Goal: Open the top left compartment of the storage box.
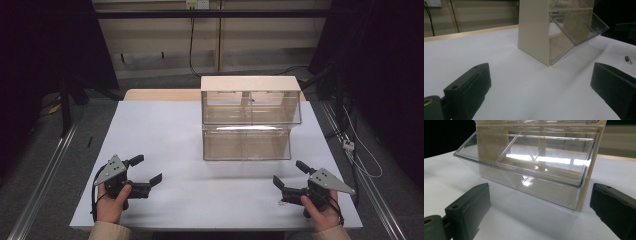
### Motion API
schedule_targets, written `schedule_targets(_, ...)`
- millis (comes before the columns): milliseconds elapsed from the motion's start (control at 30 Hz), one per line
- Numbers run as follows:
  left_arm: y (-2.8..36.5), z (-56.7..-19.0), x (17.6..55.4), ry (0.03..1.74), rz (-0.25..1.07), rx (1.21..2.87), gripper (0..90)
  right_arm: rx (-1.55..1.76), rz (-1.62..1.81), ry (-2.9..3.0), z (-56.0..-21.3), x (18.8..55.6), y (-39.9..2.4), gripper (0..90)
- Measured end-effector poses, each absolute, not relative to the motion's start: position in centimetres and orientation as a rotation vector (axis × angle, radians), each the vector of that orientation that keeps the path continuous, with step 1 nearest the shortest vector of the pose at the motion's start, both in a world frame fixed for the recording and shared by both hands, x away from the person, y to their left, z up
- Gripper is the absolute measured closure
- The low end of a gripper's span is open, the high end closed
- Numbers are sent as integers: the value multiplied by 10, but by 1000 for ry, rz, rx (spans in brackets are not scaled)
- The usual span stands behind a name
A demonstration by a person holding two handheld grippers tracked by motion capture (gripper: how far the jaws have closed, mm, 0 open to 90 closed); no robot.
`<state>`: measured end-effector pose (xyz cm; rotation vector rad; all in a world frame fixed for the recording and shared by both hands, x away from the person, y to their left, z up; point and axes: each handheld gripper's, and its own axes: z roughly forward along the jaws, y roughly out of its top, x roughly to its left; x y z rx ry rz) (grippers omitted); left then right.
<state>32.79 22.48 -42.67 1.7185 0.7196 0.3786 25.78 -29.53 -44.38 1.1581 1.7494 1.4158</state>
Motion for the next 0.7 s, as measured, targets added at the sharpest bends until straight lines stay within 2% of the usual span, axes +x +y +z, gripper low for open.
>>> schedule_targets(433, 208, -410, 332, 711, 357, 1682, 25, 1163, 1412, 1754, -443, 257, -297, 28)
schedule_targets(700, 194, -408, 338, 700, 301, 1699, 46, 1162, 1411, 1754, -443, 257, -297, 29)
